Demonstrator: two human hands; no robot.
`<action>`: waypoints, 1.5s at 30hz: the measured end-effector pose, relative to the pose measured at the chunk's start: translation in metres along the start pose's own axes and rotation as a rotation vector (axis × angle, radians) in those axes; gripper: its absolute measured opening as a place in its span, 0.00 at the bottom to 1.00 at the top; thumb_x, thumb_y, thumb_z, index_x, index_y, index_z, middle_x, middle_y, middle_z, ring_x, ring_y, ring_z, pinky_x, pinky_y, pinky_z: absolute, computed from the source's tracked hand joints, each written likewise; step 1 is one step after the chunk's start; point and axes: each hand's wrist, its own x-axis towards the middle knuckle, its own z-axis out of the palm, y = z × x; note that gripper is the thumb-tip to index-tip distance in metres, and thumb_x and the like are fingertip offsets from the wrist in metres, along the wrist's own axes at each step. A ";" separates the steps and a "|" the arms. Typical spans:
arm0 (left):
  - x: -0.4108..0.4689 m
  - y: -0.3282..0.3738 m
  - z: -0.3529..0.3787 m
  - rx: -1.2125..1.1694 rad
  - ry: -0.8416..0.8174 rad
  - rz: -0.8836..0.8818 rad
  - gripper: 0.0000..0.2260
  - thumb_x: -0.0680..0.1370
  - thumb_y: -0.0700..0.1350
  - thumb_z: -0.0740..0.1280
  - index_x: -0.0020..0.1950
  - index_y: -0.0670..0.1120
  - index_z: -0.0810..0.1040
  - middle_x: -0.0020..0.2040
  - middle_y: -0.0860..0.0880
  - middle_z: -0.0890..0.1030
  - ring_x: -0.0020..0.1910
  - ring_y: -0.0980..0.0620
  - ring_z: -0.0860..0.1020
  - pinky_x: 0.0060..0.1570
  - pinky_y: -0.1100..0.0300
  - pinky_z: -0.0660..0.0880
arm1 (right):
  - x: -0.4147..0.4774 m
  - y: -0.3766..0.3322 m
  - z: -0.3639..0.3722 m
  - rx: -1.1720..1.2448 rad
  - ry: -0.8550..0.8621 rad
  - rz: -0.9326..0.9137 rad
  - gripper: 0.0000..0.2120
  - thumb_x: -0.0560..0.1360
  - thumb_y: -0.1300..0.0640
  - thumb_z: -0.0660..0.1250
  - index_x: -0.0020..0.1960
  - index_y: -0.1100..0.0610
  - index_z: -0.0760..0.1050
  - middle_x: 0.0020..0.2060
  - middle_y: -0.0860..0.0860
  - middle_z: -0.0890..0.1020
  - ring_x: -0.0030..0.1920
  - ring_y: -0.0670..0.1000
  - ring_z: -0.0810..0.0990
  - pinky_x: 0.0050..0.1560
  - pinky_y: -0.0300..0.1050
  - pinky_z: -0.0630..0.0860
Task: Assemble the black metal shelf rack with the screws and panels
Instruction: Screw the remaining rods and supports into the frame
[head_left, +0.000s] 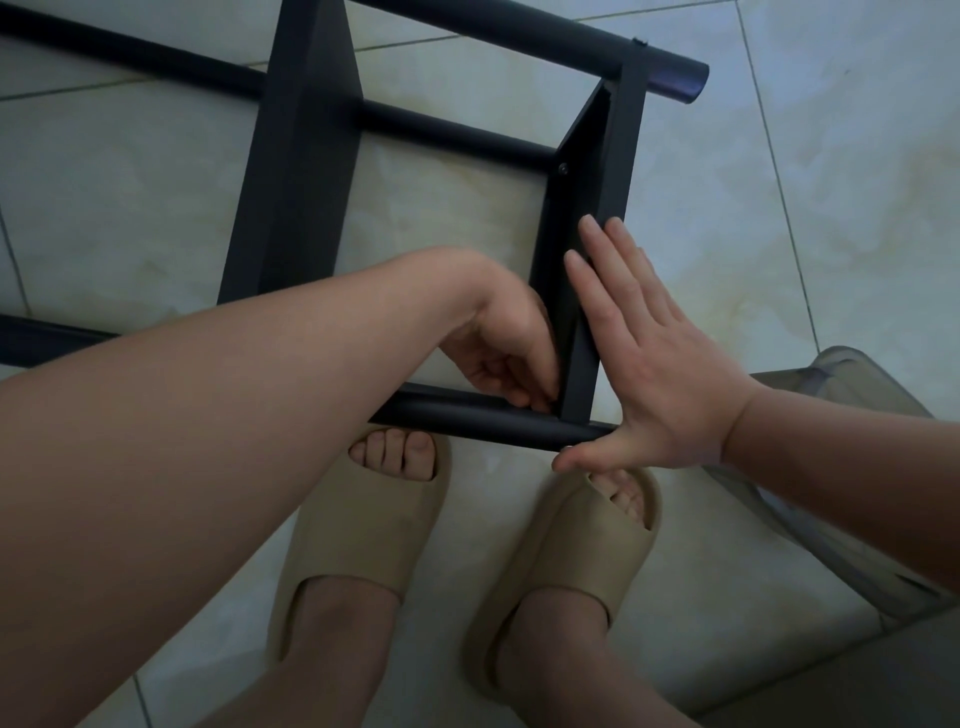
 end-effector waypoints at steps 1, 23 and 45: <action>0.000 0.001 0.000 0.006 0.001 0.003 0.03 0.79 0.40 0.68 0.49 0.45 0.81 0.38 0.51 0.84 0.35 0.57 0.79 0.34 0.68 0.72 | 0.000 0.000 0.000 0.001 -0.001 0.001 0.66 0.66 0.18 0.58 0.81 0.68 0.46 0.81 0.65 0.45 0.81 0.65 0.41 0.79 0.68 0.51; 0.001 -0.003 -0.004 -0.099 -0.063 -0.028 0.04 0.79 0.40 0.67 0.48 0.45 0.82 0.39 0.51 0.83 0.34 0.57 0.77 0.36 0.67 0.72 | 0.000 -0.001 0.000 -0.011 0.000 0.003 0.66 0.66 0.17 0.57 0.82 0.67 0.45 0.81 0.64 0.45 0.81 0.64 0.40 0.79 0.67 0.51; 0.003 -0.008 0.000 -0.113 -0.040 0.037 0.03 0.78 0.37 0.68 0.48 0.43 0.80 0.36 0.49 0.81 0.33 0.56 0.76 0.36 0.65 0.74 | 0.000 -0.005 -0.007 -0.057 -0.030 0.024 0.66 0.66 0.17 0.55 0.82 0.67 0.45 0.81 0.64 0.44 0.82 0.63 0.39 0.80 0.64 0.45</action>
